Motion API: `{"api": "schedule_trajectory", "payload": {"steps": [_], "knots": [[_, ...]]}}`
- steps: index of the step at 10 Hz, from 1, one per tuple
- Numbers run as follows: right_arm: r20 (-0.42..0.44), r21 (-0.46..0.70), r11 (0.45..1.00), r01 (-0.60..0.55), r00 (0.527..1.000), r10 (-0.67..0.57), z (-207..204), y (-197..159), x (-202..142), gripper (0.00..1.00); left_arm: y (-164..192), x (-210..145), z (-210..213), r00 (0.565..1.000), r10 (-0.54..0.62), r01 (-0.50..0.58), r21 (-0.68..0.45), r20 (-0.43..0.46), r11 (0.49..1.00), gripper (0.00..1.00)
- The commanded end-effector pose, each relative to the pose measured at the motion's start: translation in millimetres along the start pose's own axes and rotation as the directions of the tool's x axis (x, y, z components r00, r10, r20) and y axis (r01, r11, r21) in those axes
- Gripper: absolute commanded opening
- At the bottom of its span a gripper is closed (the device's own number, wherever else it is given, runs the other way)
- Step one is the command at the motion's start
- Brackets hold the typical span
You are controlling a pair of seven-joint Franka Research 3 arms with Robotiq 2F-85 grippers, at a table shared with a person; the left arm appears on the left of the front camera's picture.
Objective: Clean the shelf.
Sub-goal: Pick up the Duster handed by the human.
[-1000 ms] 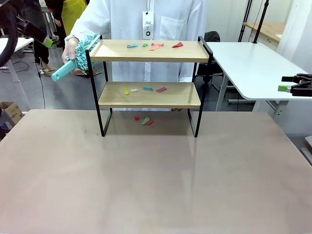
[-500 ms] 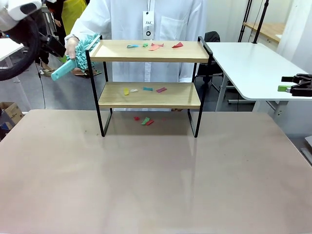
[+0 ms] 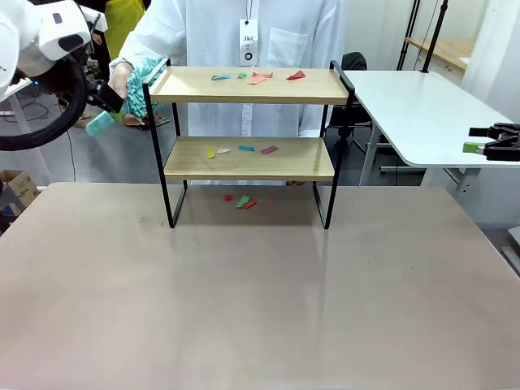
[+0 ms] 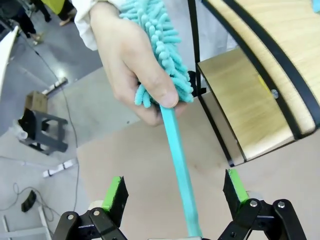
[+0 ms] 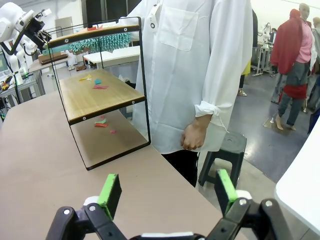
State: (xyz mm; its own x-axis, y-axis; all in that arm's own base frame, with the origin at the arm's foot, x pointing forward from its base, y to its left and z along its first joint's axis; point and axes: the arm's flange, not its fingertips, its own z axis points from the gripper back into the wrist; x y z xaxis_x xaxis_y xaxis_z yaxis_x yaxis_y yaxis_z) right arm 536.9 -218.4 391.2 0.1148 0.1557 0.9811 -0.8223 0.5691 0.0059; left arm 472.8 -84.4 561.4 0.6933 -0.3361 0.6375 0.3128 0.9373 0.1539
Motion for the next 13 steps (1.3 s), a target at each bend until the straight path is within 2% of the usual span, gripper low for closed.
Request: {"api": "schedule_trajectory", "payload": {"steps": [1,3,4,5,6,7,8,13], "knots": [[-0.011,0.001,1.000,0.011,1.000,-0.011,-1.1,0.7,3.4,1.00,-3.0,-4.5,-5.9,1.000,0.023,-0.022,0.025,-0.008,0.999,1.00],[-0.011,0.001,1.000,0.011,1.000,-0.011,-1.1,0.7,3.4,1.00,-3.6,-5.6,-9.4,0.999,0.027,-0.026,0.026,-0.019,0.999,1.00],[-0.011,0.001,1.000,0.011,1.000,-0.011,-1.1,0.7,3.4,1.00,-4.6,-4.6,-12.5,0.999,0.025,-0.024,0.024,-0.045,0.999,0.41],[-0.011,0.001,1.000,0.011,1.000,-0.011,-1.1,0.7,3.4,1.00,-5.3,-4.9,-13.3,0.998,0.028,-0.027,0.027,-0.047,0.999,0.41],[-0.011,0.001,1.000,0.011,1.000,-0.011,-1.1,0.7,3.4,1.00,-5.7,-4.8,-12.7,0.998,0.032,-0.031,0.027,-0.045,0.999,0.00],[-0.011,0.001,1.000,0.011,1.000,-0.011,-1.1,0.7,3.4,1.00,-5.9,-4.9,-11.9,0.998,0.037,-0.036,0.029,-0.049,0.999,0.36],[-0.011,0.001,1.000,0.011,1.000,-0.011,-1.1,0.7,3.4,1.00,-5.2,-3.3,-12.3,0.997,0.048,-0.045,0.045,-0.066,0.998,0.00],[-0.011,0.001,1.000,0.011,1.000,-0.011,-1.1,0.7,3.4,1.00,-4.8,-3.6,-8.2,0.990,0.116,-0.109,0.100,-0.073,0.989,0.00]]}}
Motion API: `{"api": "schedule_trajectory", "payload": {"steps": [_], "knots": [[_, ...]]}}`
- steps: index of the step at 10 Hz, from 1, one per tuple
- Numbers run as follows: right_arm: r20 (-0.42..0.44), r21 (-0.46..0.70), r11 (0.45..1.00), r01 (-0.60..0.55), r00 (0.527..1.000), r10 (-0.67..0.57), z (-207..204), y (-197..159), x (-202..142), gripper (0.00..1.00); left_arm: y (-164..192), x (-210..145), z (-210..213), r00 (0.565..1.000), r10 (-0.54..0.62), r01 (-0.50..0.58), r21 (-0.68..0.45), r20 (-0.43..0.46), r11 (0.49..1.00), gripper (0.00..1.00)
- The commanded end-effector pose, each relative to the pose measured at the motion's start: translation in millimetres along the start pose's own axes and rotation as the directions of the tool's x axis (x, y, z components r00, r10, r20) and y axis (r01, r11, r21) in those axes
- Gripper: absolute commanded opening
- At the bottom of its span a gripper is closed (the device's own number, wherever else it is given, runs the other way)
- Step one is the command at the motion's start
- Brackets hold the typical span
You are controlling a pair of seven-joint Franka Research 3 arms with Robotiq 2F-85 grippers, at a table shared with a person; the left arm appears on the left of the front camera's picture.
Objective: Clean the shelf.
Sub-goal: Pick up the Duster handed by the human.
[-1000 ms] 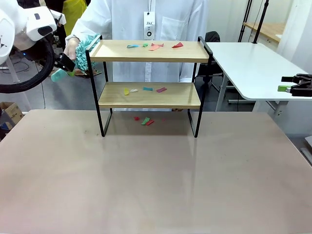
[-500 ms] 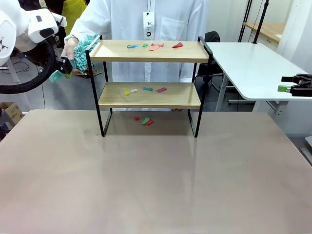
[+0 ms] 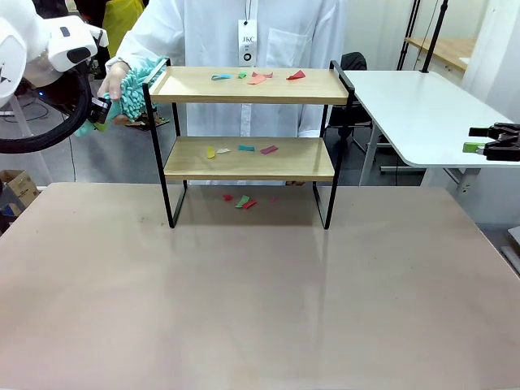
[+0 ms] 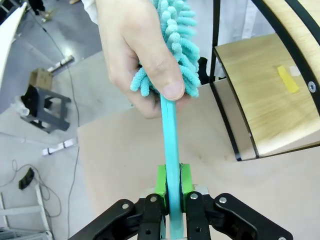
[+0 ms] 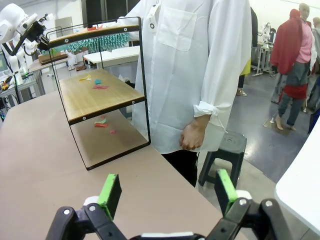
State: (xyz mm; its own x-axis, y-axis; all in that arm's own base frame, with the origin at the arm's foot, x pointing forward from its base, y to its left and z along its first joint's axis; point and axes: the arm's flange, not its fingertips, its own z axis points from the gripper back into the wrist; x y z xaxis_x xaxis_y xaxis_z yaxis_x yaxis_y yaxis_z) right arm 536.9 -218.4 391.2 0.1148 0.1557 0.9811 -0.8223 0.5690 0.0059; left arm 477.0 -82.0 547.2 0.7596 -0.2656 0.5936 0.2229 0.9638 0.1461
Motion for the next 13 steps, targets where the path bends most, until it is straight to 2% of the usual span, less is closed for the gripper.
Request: {"api": "schedule_trajectory", "payload": {"steps": [1,4,6,7,13], "knots": [[-0.011,0.001,1.000,0.011,1.000,-0.011,-1.1,0.7,3.4,1.00,-6.2,2.3,6.9,0.999,0.038,-0.038,0.049,-0.004,0.998,0.00],[-0.011,0.001,1.000,0.011,1.000,-0.011,-1.1,0.7,3.4,1.00,-4.8,1.7,10.6,0.998,0.067,-0.067,0.057,-0.005,0.996,0.00],[-0.011,0.001,1.000,0.011,1.000,-0.011,-1.1,0.7,3.4,1.00,-4.2,2.1,10.9,0.998,0.037,-0.035,0.038,-0.047,0.999,0.00],[-0.011,0.001,1.000,0.011,1.000,-0.011,-1.1,0.7,3.4,1.00,-0.9,-0.2,7.4,0.999,0.042,-0.042,0.018,-0.006,0.999,0.00],[-0.011,0.001,1.000,0.011,1.000,-0.011,-1.1,0.7,3.4,1.00,-0.9,-0.2,7.4,0.999,0.042,-0.042,0.018,-0.006,0.999,0.00]]}}
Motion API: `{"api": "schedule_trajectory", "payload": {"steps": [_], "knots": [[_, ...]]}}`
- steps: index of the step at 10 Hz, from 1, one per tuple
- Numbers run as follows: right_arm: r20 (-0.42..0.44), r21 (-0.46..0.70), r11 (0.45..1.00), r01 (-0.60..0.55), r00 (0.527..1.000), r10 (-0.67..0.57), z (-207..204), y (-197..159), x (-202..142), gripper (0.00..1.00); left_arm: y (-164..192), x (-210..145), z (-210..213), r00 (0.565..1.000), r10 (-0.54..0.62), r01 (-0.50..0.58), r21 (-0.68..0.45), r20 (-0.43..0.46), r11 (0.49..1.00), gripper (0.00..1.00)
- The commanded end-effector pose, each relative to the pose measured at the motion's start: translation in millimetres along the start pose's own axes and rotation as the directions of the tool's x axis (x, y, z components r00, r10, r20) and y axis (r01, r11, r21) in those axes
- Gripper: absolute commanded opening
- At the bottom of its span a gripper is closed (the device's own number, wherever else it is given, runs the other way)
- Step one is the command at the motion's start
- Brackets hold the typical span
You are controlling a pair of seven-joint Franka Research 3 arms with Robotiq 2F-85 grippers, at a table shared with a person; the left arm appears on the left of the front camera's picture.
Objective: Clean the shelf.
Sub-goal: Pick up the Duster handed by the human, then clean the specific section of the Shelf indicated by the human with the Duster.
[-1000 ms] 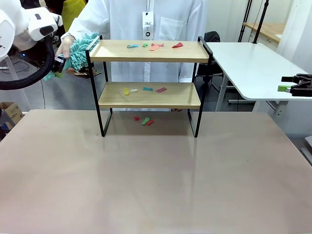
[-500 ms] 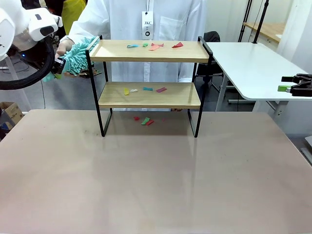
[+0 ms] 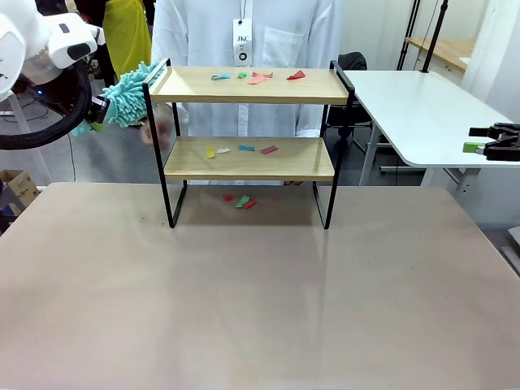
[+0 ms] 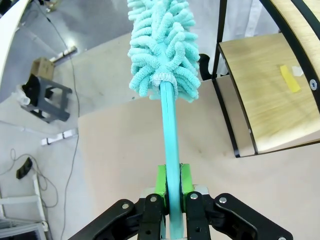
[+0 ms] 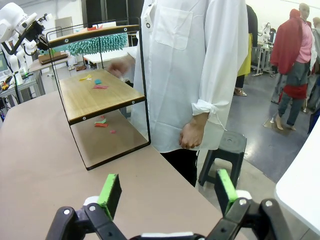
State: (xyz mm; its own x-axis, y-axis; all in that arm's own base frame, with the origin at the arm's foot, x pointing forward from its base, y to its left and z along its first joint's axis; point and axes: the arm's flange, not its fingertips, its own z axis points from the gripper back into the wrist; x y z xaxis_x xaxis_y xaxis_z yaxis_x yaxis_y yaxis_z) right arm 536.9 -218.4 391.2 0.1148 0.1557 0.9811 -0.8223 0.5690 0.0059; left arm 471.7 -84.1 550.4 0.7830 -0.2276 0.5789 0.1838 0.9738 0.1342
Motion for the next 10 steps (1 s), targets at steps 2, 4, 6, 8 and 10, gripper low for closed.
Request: {"api": "schedule_trajectory", "payload": {"steps": [2,4,6,8,10], "knots": [[-0.011,0.000,1.000,0.011,1.000,-0.011,-1.1,0.7,3.4,1.00,1.8,1.4,1.7,1.000,0.003,-0.003,0.003,0.019,1.000,0.00],[-0.011,0.000,1.000,0.011,1.000,-0.011,-1.1,0.7,3.4,1.00,1.8,1.4,1.7,1.000,0.003,-0.003,0.003,0.019,1.000,0.00],[-0.011,0.000,1.000,0.011,1.000,-0.011,-1.1,0.7,3.4,1.00,1.8,1.4,1.7,1.000,0.003,-0.003,0.003,0.019,1.000,0.00],[-0.011,0.000,1.000,0.011,1.000,-0.011,-1.1,0.7,3.4,1.00,0.3,0.0,0.0,1.000,0.001,-0.001,0.000,0.000,1.000,0.13],[-0.011,0.000,1.000,0.011,1.000,-0.011,-1.1,0.7,3.4,1.00,40.7,-4.4,35.8,0.994,-0.075,0.078,0.036,-0.076,0.996,0.13]]}}
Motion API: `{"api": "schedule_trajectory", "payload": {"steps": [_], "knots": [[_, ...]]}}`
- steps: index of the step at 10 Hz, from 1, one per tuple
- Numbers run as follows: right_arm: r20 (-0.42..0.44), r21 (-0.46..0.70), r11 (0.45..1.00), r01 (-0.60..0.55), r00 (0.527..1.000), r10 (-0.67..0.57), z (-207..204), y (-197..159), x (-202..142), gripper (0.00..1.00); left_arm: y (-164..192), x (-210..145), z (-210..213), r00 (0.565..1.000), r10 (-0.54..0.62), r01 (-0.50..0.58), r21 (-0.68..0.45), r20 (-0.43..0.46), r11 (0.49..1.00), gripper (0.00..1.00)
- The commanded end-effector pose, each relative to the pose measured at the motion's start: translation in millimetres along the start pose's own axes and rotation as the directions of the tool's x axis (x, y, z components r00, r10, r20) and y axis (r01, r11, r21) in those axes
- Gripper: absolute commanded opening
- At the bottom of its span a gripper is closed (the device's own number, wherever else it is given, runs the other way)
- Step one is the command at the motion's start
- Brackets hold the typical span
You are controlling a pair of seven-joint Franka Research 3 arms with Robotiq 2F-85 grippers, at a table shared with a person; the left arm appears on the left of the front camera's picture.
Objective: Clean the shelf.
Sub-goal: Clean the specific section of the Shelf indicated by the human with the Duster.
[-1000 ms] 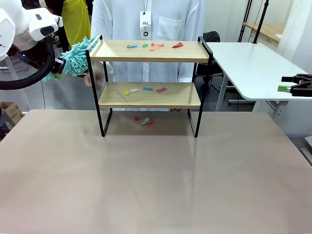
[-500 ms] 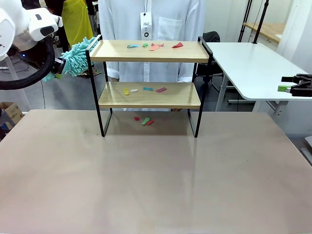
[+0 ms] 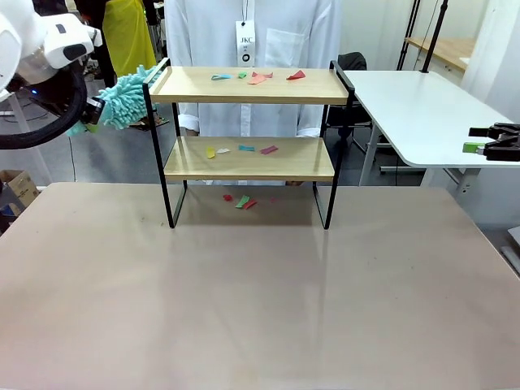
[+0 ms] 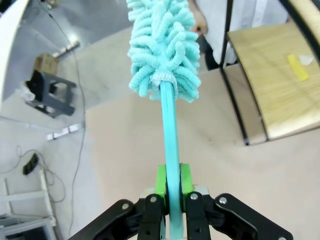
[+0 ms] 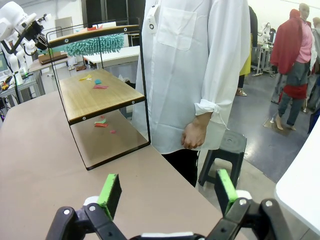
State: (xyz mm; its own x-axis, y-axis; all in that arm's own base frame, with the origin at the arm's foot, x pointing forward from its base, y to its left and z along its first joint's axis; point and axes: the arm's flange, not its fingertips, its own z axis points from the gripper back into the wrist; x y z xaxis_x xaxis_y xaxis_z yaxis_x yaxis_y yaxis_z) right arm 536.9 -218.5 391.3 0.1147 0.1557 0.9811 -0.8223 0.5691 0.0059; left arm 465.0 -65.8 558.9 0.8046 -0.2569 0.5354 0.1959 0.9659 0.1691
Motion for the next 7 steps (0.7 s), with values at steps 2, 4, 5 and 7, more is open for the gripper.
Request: {"api": "schedule_trajectory", "payload": {"steps": [2,4,5,7], "knots": [[-0.011,0.001,1.000,0.011,1.000,-0.011,-1.1,0.7,3.4,1.00,46.9,-1.8,66.6,0.964,-0.244,0.247,0.014,-0.110,0.969,0.13],[-0.011,0.001,1.000,0.011,1.000,-0.011,-1.1,0.7,3.4,1.00,60.2,-2.5,106.3,0.898,-0.390,0.399,0.004,-0.203,0.917,0.13],[-0.011,0.001,1.000,0.011,1.000,-0.011,-1.1,0.7,3.4,1.00,63.1,-6.3,124.8,0.840,-0.484,0.488,-0.048,-0.245,0.871,0.13],[-0.011,0.001,1.000,0.011,1.000,-0.011,-1.1,0.7,3.4,1.00,60.4,-13.7,147.7,0.641,-0.687,0.664,-0.202,-0.341,0.720,0.13]]}}
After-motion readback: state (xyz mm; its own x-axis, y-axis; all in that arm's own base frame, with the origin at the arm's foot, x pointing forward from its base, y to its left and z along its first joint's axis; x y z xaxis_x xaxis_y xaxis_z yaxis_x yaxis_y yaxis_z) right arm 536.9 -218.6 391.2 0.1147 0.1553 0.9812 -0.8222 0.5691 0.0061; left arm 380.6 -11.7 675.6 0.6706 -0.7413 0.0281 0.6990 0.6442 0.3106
